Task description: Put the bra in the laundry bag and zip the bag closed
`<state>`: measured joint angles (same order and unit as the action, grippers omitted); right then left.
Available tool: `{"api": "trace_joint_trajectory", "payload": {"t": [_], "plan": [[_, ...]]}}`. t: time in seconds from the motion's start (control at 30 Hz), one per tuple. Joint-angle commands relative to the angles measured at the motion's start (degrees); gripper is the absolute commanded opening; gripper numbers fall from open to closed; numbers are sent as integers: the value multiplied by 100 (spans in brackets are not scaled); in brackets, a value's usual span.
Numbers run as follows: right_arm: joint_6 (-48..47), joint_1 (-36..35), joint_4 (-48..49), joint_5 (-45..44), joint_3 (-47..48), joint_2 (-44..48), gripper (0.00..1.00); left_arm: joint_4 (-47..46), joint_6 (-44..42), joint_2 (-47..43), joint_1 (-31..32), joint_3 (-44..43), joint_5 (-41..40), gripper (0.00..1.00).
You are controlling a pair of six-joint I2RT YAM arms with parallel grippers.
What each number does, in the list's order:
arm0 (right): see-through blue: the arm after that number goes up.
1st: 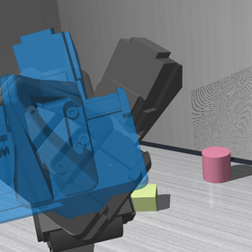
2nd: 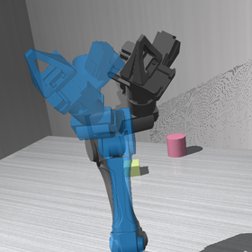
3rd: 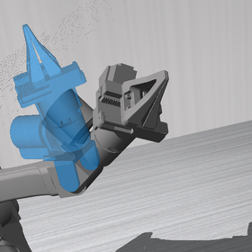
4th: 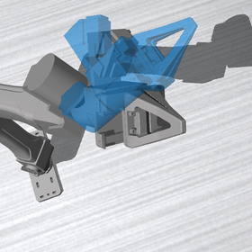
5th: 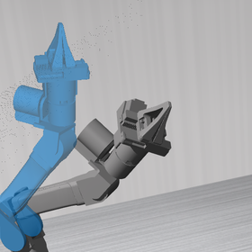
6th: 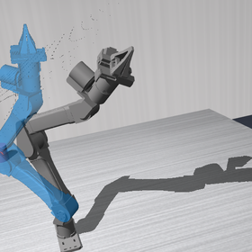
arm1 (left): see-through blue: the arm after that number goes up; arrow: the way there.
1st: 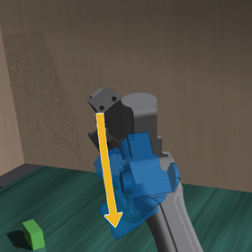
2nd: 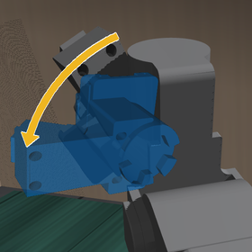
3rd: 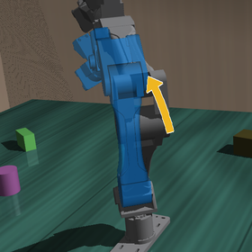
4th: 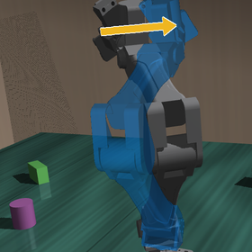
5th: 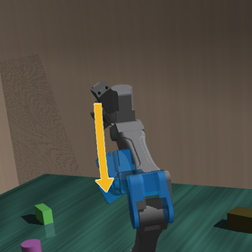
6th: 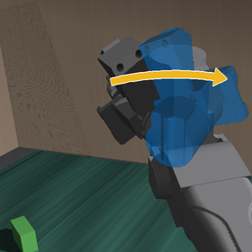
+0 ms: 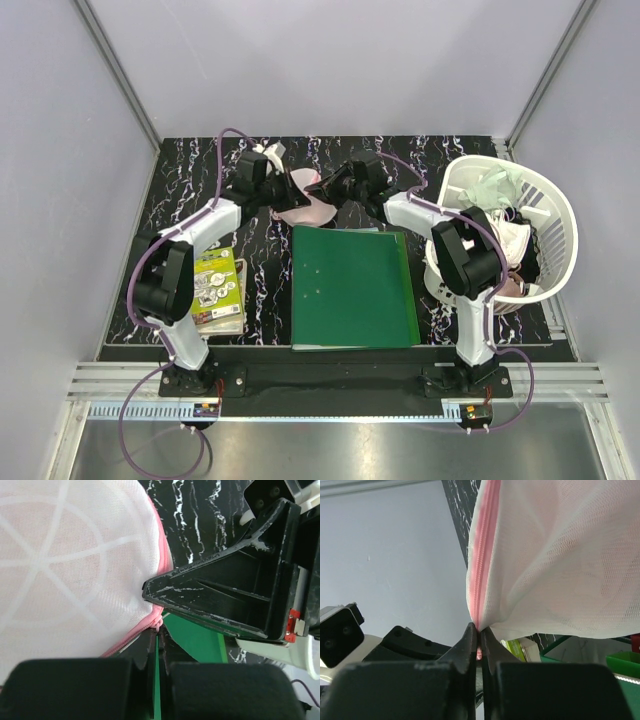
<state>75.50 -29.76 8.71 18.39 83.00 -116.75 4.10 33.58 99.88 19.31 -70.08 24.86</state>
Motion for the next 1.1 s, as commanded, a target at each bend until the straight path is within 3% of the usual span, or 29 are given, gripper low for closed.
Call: {"api": "trace_joint_trajectory", "payload": {"t": [0.0, 0.23, 0.37, 0.47, 0.5, 0.53, 0.6, 0.63, 0.67, 0.77, 0.8, 0.83, 0.97, 1.07], "plan": [[52, 330, 831, 645, 286, -172, 0, 29, -256, -355, -243, 161, -218, 0], [26, 769, 1265, 2131, 996, -918, 0, 363, -335, -346, -1191, 382, -499, 0], [-97, 857, 1265, 2774, 1367, -1297, 0, 967, -764, -206, -1254, -83, -1043, 0], [-569, 937, 932, 2845, 1517, -1351, 19, 1372, -1054, -214, -1106, -488, -1630, 19], [-850, 945, 304, 2776, 1604, -1316, 24, 1461, -1169, -266, -1027, -567, -1825, 32], [-1184, 946, -111, 2662, 1788, -1272, 29, 1628, -1283, -302, -860, -707, -2018, 39], [-2186, 954, -1276, 2111, 1921, -1071, 44, 1822, -1591, -380, -666, -831, -2485, 56], [-2833, 954, -1667, 1863, 2061, -1000, 49, 1918, -1670, -433, -465, -849, -2913, 60], [-3144, 946, -2393, 1321, 2132, -921, 60, 1945, -1793, -503, -376, -823, -3030, 63], [-4252, 911, -3573, -118, 2212, -482, 73, 1998, -1934, -872, -25, -587, -3496, 68], [-4472, 893, -3796, -499, 2159, -228, 94, 1990, -1961, -969, 72, -516, -3584, 69], [-4875, 858, -3989, -869, 2107, -86, 100, 1990, -1970, -1222, 282, -419, -3681, 72], [-5546, 551, -4491, -2722, 1484, 705, 100, 1665, -1970, -1979, 1099, 248, -3901, 75], [-5643, 121, -4527, -3541, 676, 1451, 100, 1270, -1856, -2612, 1829, 889, -3849, 75]]}}
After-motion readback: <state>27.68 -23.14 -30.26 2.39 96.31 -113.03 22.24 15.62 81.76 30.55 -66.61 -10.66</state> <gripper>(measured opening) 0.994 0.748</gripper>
